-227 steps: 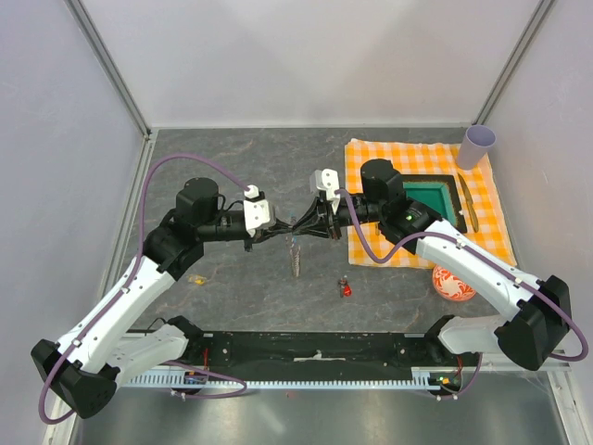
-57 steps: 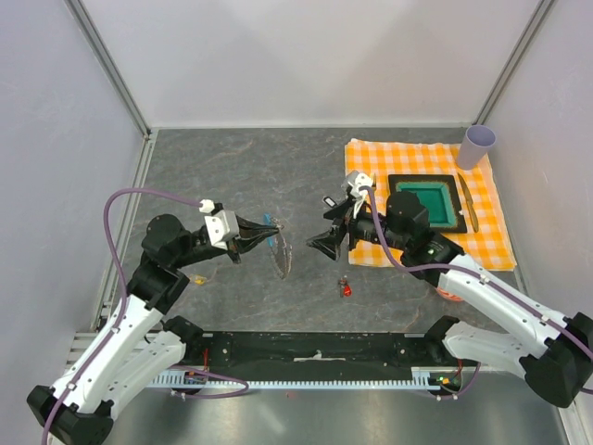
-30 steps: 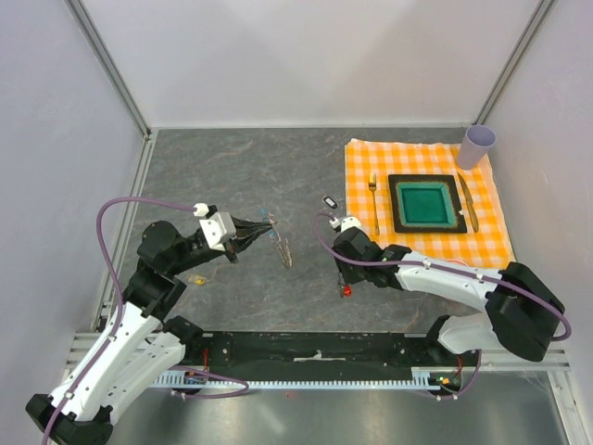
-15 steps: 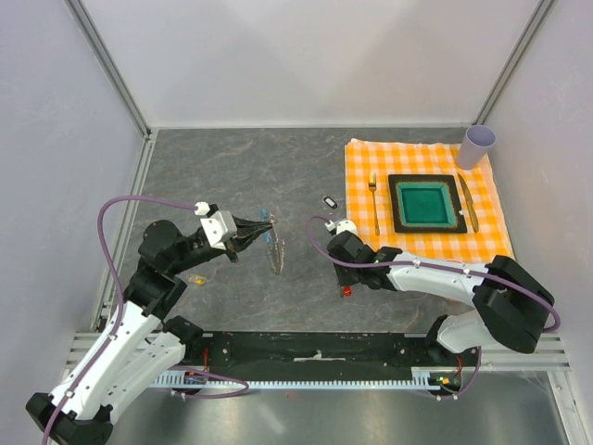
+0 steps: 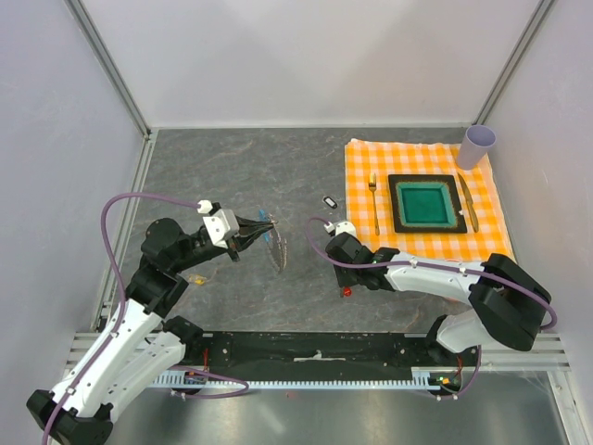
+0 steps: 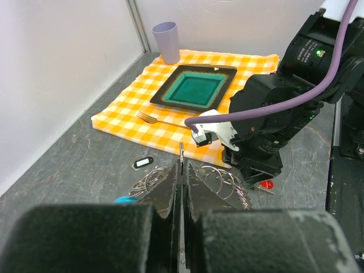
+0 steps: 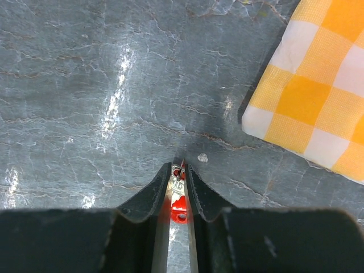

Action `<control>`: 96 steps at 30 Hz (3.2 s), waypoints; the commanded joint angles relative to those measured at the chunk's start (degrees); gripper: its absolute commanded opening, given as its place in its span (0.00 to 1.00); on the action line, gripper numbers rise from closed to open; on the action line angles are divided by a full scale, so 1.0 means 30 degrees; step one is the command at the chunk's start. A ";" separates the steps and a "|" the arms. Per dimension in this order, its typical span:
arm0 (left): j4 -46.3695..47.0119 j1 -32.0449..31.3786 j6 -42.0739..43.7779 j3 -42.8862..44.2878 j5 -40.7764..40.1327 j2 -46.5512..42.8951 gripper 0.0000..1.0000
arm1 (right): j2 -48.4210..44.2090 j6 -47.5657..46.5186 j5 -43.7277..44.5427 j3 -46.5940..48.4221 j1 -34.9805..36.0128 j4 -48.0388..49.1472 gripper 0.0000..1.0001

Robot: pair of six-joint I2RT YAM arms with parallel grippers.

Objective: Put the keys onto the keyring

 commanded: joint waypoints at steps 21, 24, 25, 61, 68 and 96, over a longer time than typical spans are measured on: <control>0.0666 0.0005 0.0403 0.0102 0.0565 0.0201 0.02 | 0.0140 0.0350 0.0600 -0.0043 0.0178 0.0398 0.15; 0.0666 0.0005 0.0403 0.0102 0.0624 0.0259 0.02 | 0.0140 0.0350 0.0630 -0.0072 0.0208 0.0427 0.16; 0.0666 0.0005 0.0403 0.0102 0.0595 0.0259 0.02 | 0.0169 0.0321 0.0659 -0.0101 0.0208 0.0427 0.16; 0.0402 0.0005 0.0958 0.0716 0.1530 0.0754 0.02 | -0.4747 -0.6060 0.0016 0.2529 0.0559 -0.0098 0.00; -0.1346 0.0005 0.2158 0.4195 0.3523 0.3329 0.02 | -0.6947 -1.1480 -0.1976 0.5463 0.0530 -0.0364 0.00; -0.2381 -0.0609 0.5617 0.4613 0.6014 0.4419 0.02 | -0.7948 -1.8663 -1.1937 0.9037 -0.0847 -0.0831 0.00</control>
